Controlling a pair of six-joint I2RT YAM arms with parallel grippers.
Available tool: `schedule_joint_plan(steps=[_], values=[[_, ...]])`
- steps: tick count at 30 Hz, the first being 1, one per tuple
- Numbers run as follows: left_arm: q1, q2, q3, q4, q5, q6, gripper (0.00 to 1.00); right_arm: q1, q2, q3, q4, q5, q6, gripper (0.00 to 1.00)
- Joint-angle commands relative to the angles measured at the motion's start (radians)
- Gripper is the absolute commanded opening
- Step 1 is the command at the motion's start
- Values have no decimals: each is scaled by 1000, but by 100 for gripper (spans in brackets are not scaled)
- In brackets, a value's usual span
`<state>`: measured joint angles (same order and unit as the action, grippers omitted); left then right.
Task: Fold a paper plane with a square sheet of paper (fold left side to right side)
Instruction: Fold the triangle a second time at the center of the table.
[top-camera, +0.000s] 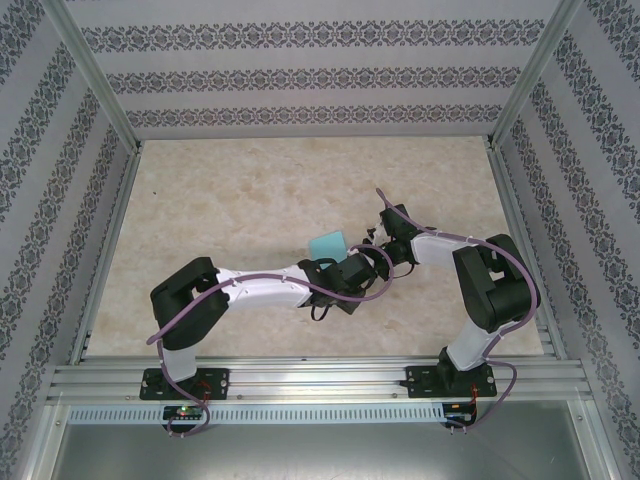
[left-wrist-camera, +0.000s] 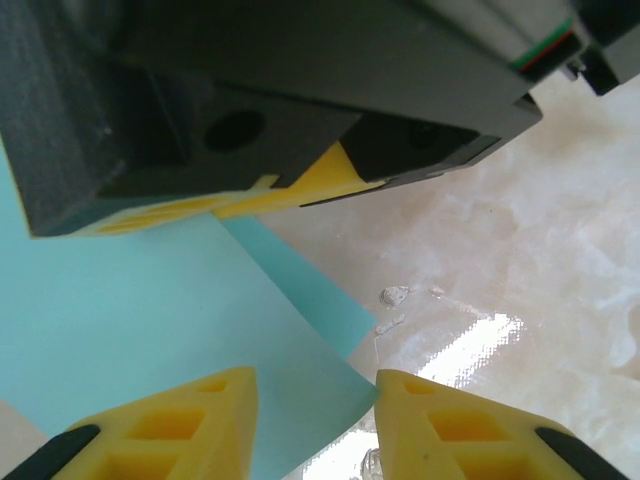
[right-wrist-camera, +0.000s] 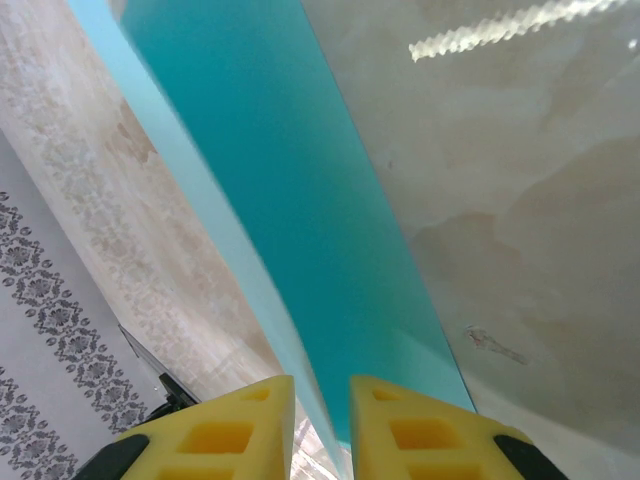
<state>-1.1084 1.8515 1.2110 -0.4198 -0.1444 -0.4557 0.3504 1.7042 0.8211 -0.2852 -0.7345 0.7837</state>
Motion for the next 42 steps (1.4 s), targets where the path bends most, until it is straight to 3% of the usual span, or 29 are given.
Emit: schedule_joint_plan(steps=[1, 4, 14, 18, 30, 42], values=[[-13, -40, 2, 10, -11, 2, 38, -9, -15, 21, -3, 6, -19, 22], [-13, -40, 9, 9, -7, 5, 38, -9, -17, 20, -2, 3, -16, 23], [-25, -41, -21, 19, -16, 15, 64, -9, -23, 14, 35, -23, 19, 23], [-31, -38, -35, 34, -34, 27, 68, -10, -21, 11, 38, -26, 23, 23], [-39, 28, -9, 35, -84, 36, 65, -4, -20, 0, 52, -26, 37, 23], [-39, -15, -5, 29, -80, 42, 49, 0, -17, 1, 30, -9, 22, 23]])
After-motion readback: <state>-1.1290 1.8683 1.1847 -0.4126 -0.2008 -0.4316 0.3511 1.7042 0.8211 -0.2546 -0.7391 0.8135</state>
